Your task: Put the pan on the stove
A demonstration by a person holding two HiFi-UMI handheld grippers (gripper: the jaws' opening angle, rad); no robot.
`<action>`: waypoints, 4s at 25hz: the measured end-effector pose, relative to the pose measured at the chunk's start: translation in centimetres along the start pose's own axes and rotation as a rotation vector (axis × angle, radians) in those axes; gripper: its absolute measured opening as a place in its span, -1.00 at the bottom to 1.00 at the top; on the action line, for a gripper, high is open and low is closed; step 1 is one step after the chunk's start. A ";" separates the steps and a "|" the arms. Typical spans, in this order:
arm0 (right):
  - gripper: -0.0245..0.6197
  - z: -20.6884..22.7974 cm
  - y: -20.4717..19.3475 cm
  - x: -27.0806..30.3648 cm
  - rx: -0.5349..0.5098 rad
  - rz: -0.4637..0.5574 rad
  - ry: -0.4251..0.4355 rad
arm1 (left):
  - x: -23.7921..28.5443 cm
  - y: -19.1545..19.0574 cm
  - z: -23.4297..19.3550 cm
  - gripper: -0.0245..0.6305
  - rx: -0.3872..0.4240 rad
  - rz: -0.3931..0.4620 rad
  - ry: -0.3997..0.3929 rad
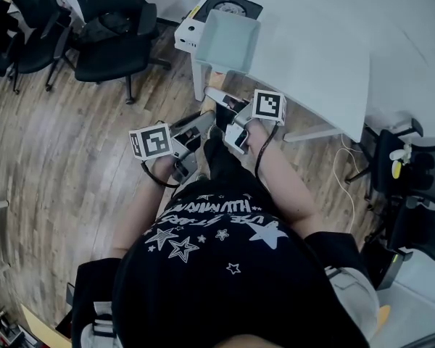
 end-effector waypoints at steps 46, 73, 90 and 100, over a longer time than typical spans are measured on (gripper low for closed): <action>-0.51 8.6 19.6 9.4 0.142 0.045 -0.001 | 10.0 19.3 -11.1 -0.53 -0.010 -0.100 0.054; -0.51 10.7 20.4 10.5 0.156 0.076 -0.073 | 10.7 20.4 -13.9 -0.53 0.001 -0.170 0.124; -0.48 10.7 20.1 10.9 0.180 0.065 -0.064 | 9.6 21.1 -14.0 -0.52 0.000 -0.092 0.126; -0.29 9.7 19.1 11.6 0.152 0.019 -0.026 | 8.6 20.6 -13.6 -0.30 0.049 -0.080 0.162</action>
Point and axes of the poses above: the fingertips, and each gripper's own axes: x forward along the fingers, z to its right, y out of its top, the point moved 6 cm from there along -x, backward along the fingers, and after that the axes turned 5 degrees about -z, right-handed, at the moved point
